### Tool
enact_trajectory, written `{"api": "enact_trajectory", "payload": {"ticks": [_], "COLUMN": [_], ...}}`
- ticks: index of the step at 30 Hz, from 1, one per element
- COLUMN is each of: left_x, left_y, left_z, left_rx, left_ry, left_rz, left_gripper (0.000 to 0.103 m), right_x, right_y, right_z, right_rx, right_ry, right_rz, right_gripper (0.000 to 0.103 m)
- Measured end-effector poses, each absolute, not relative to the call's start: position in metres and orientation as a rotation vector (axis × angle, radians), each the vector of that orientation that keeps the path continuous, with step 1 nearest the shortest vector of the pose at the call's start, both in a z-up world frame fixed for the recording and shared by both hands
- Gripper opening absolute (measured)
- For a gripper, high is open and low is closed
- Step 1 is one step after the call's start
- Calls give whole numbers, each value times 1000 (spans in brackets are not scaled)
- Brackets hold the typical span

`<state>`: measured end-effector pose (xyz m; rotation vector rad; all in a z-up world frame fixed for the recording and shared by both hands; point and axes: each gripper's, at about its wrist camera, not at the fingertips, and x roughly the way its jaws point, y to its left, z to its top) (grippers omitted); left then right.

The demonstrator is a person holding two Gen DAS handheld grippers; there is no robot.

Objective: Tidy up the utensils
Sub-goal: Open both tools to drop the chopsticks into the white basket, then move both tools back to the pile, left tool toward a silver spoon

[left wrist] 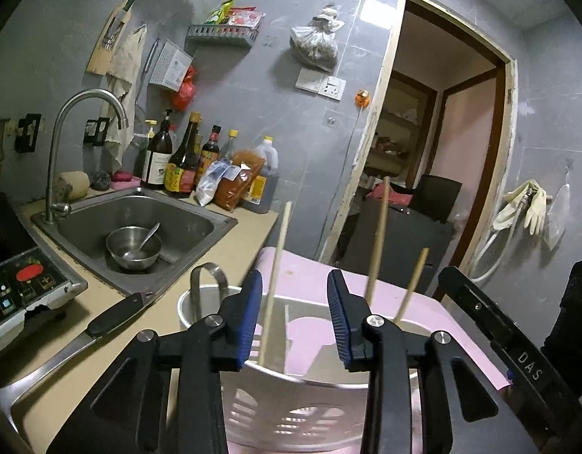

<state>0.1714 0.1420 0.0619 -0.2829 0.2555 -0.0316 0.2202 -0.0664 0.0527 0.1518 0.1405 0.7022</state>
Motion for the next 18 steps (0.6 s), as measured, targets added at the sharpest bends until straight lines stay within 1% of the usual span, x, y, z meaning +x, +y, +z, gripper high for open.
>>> {"api": "enact_trajectory", "payload": {"ticks": [1, 3, 4, 7, 9, 10, 13, 14, 15, 16, 17, 18], "left_x": [170, 166, 164, 160, 159, 158, 157, 157, 157, 156, 155, 155], "left_y": [140, 134, 130, 119, 111, 105, 92, 86, 83, 78, 72, 69], "left_z": [65, 72, 75, 86, 92, 95, 102, 104, 105, 106, 107, 107], "left_rx": [-277, -265, -260, -243, -232, -224, -200, -192, -188, -181, -175, -173], "left_ry": [251, 235, 227, 202, 191, 185, 173, 169, 167, 163, 160, 160], "left_rz": [-33, -37, -39, -49, -54, -58, -66, -70, -72, -76, -86, -92], "left_gripper": [33, 40, 42, 49, 55, 57, 65, 70, 76, 78, 81, 85], "right_x": [219, 215, 213, 209, 207, 206, 204, 203, 202, 201, 200, 199], "right_y": [-69, -76, -80, -96, -107, -112, -132, -137, -145, -151, -157, -165], "right_z": [54, 59, 62, 72, 77, 79, 86, 87, 89, 89, 90, 90], "right_rx": [150, 142, 138, 138, 142, 141, 130, 125, 117, 112, 109, 105], "right_ry": [134, 116, 107, 85, 76, 71, 59, 58, 58, 58, 59, 59], "right_rz": [698, 682, 674, 645, 631, 625, 588, 579, 565, 553, 542, 529], "right_gripper": [20, 23, 24, 31, 41, 43, 52, 54, 61, 66, 74, 77]}}
